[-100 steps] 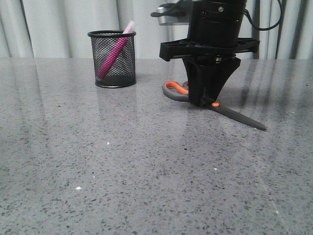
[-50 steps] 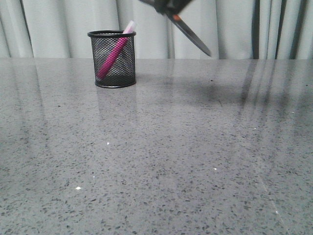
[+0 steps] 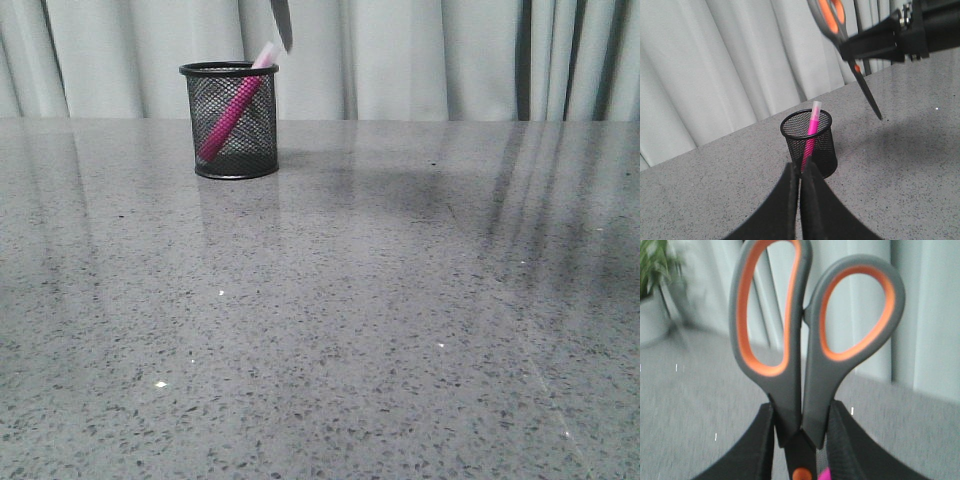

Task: Put pen and scissors into bin
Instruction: 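Lift the scissors with the right gripper and carry them over the mesh cup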

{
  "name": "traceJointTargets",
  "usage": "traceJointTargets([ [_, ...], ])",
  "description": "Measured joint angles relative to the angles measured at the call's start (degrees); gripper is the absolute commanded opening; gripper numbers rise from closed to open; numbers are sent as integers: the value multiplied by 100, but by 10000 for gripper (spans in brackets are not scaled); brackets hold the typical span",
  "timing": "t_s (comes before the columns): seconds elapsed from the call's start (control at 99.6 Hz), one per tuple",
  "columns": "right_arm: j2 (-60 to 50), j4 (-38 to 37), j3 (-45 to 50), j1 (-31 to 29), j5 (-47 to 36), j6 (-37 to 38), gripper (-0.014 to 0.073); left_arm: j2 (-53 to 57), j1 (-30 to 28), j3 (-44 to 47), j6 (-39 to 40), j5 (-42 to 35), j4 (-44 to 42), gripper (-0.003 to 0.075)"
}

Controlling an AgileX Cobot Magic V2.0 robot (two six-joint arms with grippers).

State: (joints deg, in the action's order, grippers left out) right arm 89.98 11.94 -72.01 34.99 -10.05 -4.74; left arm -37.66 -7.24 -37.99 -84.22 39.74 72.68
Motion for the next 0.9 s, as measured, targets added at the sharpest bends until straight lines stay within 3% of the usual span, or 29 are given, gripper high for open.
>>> traceJointTargets([
  [0.231,33,34,11,0,-1206,0,-76,0,0,0,0,0,0,-22],
  [0.903,1199,58,11,87,-2928,0,-76,0,0,0,0,-3,0,-22],
])
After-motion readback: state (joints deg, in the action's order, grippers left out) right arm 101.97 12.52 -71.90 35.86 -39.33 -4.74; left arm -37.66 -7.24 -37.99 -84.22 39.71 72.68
